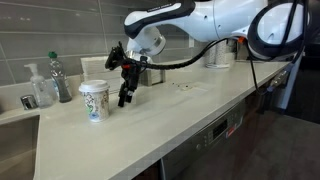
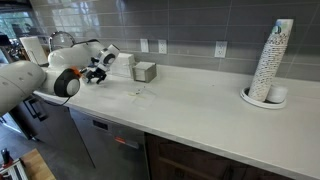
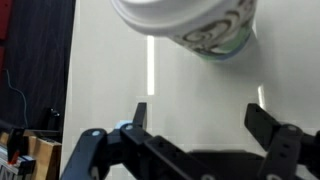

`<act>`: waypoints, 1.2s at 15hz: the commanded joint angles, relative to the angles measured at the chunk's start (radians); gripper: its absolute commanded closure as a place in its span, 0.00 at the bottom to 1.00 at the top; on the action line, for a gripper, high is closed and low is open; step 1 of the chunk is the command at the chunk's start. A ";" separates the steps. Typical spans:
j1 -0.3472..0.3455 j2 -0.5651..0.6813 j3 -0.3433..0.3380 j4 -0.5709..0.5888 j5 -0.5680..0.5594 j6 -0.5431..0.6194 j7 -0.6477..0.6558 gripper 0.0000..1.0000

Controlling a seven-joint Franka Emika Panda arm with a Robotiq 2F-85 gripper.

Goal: Place the cup next to the sink

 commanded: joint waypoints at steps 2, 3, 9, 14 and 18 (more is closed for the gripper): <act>0.025 -0.100 -0.060 -0.036 -0.154 0.002 0.096 0.00; 0.039 -0.121 -0.072 -0.032 -0.186 0.003 0.104 0.00; 0.166 -0.233 -0.083 -0.037 -0.331 -0.059 -0.006 0.00; 0.227 -0.282 -0.078 -0.037 -0.361 -0.208 -0.187 0.00; 0.243 -0.337 -0.086 -0.042 -0.390 -0.382 -0.350 0.00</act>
